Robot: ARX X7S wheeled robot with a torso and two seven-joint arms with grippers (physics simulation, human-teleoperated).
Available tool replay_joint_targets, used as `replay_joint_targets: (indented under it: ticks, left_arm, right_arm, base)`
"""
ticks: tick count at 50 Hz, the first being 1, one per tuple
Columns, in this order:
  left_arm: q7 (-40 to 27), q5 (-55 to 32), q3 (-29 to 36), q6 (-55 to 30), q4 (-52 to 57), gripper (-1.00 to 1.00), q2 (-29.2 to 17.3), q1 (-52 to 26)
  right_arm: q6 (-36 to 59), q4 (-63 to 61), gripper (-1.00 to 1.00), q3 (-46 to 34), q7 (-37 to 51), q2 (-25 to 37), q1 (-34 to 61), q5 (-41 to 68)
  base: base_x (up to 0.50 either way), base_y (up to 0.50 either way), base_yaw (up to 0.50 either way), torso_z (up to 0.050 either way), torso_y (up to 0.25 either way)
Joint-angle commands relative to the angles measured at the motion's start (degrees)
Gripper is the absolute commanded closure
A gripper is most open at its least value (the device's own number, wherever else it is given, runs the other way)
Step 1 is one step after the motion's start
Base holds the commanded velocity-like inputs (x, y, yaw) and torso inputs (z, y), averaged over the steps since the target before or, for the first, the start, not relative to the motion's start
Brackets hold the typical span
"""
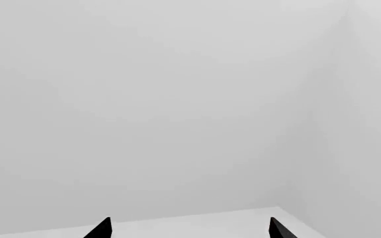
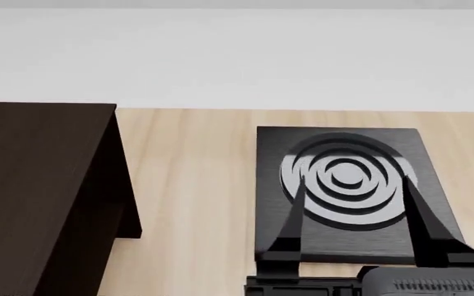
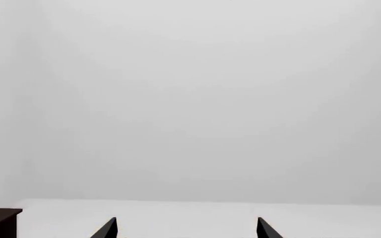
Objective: Put the frying pan under the cabinet shelf.
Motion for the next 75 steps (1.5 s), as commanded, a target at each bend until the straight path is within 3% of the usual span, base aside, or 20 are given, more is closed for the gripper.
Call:
replay_joint_targets:
  ticks: [1,19,23,37,75]
  left_arm:
    - [-0.14,0.12,0.47,0.34,0.02,-1.0,-0.07,0.06]
    - [0.21,0.36,0.3,0.72,-0.04,-1.0,0.06,0.54]
    - [-1.03,0.1,0.92,0.77,-0.14,-1.0,0.0,0.64]
    - [0.49,1.43,1.53,1.07,0.06,-1.0,0.64,0.77]
    - [1.33,3.19,3.09,1.79,-0.12,-1.0,1.56,1.23]
  right_arm:
    - [7.29,-2.88,-1.0,3.62,3.38,0.64,3.44,3.7]
    - [22.2,-8.4,-1.0,15.04,9.46,5.99,8.44,14.09]
    - [26.02,-9.43,-1.0,22.19,10.84,7.82,9.61,19.7]
    - [33.74,-9.52,-1.0,34.08,15.61,13.4,9.53,31.69]
    - [46.03,2.78,-1.0,45.78,22.4,23.57,13.71,49.34]
  base:
    - [0.0,0.0,0.0,0.0,0.0]
    - [0.0,0.0,0.0,0.0,0.0]
    - [0.0,0.0,0.0,0.0,0.0]
    - [0.0,0.0,0.0,0.0,0.0]
    - [0.0,0.0,0.0,0.0,0.0]
